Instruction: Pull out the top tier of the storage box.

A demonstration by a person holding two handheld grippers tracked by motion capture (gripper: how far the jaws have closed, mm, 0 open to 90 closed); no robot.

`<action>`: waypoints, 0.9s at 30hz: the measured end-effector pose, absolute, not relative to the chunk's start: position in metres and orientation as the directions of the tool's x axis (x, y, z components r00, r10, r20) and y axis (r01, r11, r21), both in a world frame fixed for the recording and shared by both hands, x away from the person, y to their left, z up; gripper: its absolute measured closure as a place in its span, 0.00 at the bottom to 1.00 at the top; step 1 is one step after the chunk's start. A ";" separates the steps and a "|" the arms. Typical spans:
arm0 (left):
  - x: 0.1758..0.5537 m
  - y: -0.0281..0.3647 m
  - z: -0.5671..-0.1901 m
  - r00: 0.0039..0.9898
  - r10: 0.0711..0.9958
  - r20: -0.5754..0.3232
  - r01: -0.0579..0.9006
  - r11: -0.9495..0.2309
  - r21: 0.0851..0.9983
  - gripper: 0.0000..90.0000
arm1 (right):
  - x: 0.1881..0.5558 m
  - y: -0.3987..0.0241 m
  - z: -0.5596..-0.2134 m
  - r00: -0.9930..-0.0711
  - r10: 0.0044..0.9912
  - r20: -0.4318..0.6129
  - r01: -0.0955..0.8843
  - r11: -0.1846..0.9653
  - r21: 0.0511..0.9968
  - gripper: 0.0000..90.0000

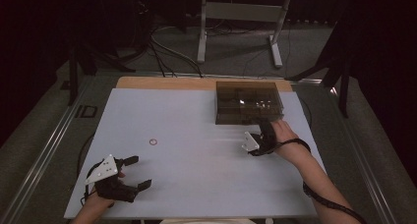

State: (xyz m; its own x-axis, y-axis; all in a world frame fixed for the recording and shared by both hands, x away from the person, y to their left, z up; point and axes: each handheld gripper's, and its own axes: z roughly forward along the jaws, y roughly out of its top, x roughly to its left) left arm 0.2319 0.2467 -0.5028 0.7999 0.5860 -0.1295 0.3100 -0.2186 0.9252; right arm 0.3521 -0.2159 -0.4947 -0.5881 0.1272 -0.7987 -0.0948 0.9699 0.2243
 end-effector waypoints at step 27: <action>0.232 0.246 -0.503 0.799 0.588 -0.125 0.310 -0.225 0.924 0.06 | 0.370 -0.273 -0.459 -0.827 0.268 -0.494 0.002 0.880 0.474 0.03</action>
State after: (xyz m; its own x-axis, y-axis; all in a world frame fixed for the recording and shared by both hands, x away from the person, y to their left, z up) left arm 0.2318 0.2464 -0.5031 0.7991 0.5880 -0.1255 0.3104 -0.2247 0.9237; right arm 0.3704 -0.2732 -0.4590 -0.8271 0.2683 -0.4940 0.0025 0.8805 0.4741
